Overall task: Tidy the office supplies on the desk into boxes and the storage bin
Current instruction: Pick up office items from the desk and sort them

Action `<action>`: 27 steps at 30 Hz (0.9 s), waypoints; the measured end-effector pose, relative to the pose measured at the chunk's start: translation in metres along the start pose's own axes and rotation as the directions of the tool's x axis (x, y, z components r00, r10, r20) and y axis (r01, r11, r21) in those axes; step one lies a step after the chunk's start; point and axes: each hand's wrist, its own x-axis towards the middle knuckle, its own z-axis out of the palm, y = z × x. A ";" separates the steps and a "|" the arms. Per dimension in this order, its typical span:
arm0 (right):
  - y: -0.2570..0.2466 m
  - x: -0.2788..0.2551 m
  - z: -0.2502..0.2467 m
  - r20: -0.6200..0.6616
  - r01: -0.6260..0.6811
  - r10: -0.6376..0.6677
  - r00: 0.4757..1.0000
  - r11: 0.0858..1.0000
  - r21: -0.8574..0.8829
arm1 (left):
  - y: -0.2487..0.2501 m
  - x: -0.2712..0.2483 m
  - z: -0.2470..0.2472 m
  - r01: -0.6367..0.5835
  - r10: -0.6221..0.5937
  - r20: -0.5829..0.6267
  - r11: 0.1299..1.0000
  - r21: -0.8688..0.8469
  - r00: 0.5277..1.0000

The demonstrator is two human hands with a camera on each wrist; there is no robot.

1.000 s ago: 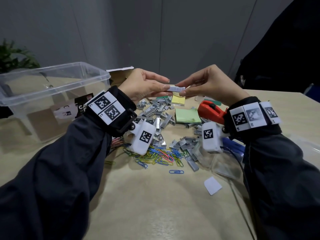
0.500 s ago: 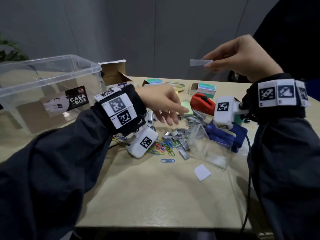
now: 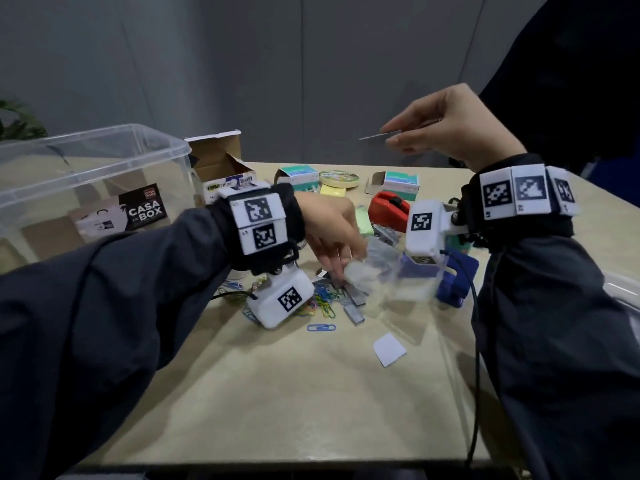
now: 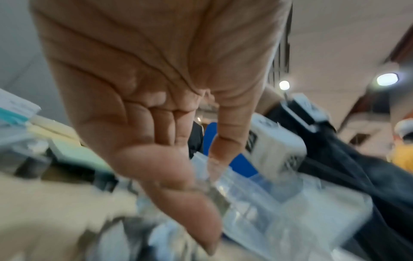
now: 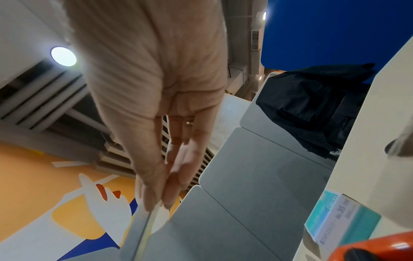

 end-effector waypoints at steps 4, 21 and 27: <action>0.002 0.002 -0.001 -0.041 -0.005 0.006 0.999 0.999 0.046 | -0.008 -0.014 -0.040 -0.021 0.017 -0.162 0.999 -0.027 0.987; -0.002 0.004 0.008 -0.051 -0.065 0.069 0.996 0.994 0.083 | -0.045 0.029 -0.074 0.135 -0.190 -0.375 0.976 -0.168 0.907; -0.011 -0.001 0.013 0.020 -0.070 0.071 0.997 0.997 -0.024 | -0.037 0.026 -0.058 0.276 -0.231 -0.176 0.913 0.300 0.957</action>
